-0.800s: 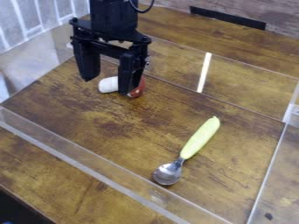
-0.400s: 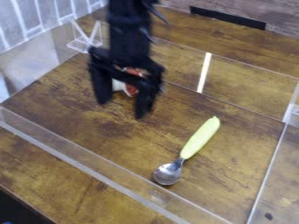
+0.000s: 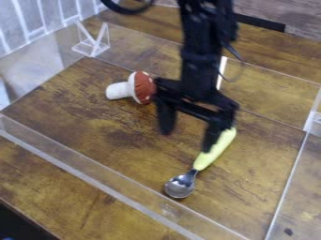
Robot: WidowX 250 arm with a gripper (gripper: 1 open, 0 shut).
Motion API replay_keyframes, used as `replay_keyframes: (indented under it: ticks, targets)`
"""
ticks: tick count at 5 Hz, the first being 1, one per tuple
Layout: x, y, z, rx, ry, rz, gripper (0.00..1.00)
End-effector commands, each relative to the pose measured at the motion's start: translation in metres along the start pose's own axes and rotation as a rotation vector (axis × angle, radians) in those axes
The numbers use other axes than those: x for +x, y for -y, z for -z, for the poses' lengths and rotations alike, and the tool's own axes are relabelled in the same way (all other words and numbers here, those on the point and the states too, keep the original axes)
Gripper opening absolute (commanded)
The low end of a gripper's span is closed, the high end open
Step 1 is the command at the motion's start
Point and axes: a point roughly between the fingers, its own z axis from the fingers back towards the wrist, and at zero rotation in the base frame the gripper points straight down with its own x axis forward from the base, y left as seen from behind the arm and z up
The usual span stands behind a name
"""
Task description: Move the green spoon to the left side of the table
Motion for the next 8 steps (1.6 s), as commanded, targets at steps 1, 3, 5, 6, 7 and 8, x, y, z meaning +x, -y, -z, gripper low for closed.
replay_keyframes:
  ticks: [1,3,5,6,7,8]
  targets:
    - [0.018,0.017,-0.010,-0.013,0.080,-0.006,1.00]
    - [0.042,0.012,0.010,-0.020,0.079,-0.021,1.00]
    - [0.052,-0.001,0.012,-0.036,0.071,-0.064,1.00]
    - [0.055,-0.003,0.012,-0.042,0.068,-0.069,1.00]
    - [0.056,-0.002,0.012,-0.046,0.063,-0.073,1.00]
    - [0.056,0.000,0.011,-0.050,0.058,-0.075,1.00]
